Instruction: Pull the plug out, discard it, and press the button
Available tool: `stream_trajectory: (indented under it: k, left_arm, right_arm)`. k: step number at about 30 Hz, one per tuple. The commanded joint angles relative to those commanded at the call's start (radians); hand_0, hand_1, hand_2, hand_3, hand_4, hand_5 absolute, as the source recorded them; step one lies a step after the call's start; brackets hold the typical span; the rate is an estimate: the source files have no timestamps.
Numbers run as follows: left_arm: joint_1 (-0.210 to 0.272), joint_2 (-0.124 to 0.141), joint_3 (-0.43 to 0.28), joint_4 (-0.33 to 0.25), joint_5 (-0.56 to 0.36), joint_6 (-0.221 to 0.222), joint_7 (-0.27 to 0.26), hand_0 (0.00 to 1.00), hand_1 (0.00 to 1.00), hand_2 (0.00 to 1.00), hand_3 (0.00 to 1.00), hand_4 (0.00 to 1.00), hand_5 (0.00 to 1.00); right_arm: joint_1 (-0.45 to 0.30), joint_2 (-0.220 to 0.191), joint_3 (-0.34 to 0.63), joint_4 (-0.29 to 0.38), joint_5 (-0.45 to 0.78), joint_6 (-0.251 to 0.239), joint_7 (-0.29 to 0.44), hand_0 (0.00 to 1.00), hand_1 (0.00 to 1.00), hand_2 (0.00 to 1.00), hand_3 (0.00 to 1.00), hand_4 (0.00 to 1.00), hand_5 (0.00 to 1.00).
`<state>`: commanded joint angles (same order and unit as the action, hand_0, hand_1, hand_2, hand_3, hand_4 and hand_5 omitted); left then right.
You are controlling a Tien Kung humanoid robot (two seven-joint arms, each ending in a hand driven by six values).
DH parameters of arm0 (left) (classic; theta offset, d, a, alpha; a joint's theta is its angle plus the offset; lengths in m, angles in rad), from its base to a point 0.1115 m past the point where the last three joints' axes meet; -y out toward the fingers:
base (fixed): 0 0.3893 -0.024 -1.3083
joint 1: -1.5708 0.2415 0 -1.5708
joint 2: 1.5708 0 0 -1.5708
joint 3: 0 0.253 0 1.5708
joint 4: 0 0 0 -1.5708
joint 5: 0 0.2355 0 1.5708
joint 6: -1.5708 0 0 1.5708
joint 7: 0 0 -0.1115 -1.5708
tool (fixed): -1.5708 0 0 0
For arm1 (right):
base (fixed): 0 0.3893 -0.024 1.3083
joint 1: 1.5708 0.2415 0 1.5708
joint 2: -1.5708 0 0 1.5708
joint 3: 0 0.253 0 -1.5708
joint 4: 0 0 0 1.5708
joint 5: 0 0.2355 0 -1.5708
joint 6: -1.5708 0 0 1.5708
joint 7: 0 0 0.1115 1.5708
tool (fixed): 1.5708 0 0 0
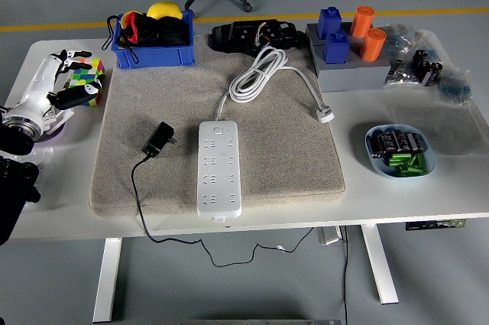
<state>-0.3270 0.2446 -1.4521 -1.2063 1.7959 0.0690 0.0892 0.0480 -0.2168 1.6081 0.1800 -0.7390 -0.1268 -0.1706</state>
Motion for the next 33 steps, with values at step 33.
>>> stream_trajectory:
  k: [33]
  left_arm:
    - [-0.002,0.005,0.015,0.002,-0.008,-0.004,-0.007,0.817,0.781,0.670,0.757,0.699,0.307]
  right_arm:
    - [0.001,-0.002,-0.015,0.000,0.004,-0.001,-0.004,0.740,0.660,0.643,0.610,0.661,0.480]
